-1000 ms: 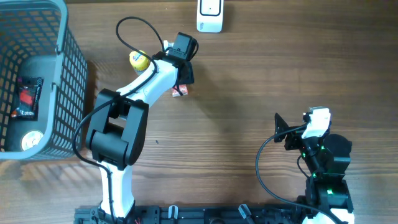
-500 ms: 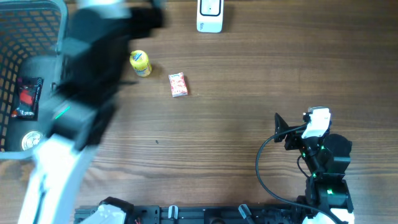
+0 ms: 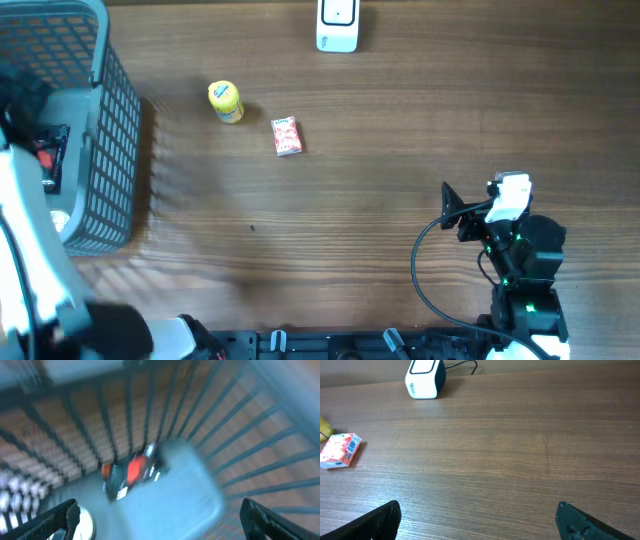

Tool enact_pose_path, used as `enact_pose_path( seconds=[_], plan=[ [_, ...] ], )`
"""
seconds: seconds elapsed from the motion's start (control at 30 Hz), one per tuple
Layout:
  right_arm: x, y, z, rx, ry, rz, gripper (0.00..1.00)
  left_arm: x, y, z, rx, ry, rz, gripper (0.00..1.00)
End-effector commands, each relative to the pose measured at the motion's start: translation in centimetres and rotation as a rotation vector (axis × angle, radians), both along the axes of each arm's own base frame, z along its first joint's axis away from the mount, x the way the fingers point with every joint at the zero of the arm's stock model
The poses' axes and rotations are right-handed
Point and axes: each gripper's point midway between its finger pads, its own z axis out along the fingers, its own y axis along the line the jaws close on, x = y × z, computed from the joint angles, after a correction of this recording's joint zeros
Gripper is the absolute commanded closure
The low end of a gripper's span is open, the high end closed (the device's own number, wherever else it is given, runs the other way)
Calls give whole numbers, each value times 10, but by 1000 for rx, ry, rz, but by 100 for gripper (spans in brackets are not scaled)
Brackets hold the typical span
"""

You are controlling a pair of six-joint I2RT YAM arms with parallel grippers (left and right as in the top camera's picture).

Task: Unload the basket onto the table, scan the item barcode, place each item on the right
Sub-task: 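Reach the left gripper back into the basket toward the round tin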

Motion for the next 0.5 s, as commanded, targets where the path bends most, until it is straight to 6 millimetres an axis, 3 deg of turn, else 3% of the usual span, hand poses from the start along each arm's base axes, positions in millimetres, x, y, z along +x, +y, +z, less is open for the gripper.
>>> enact_pose_path(
  seconds=[0.0, 0.07, 0.23, 0.47],
  plan=[
    [3, -3, 9, -8, -19, -11, 0, -6, -10, -68, -215, 129, 91, 0],
    [3, -3, 9, -8, -19, -11, 0, -15, -13, -81, -248, 182, 119, 0],
    [3, -3, 11, -8, -28, -10, 0, -43, -8, -92, -218, 299, 174, 0],
    [4, -3, 12, -8, -30, -10, 0, -79, -8, -153, -193, 465, 205, 0]
  ],
)
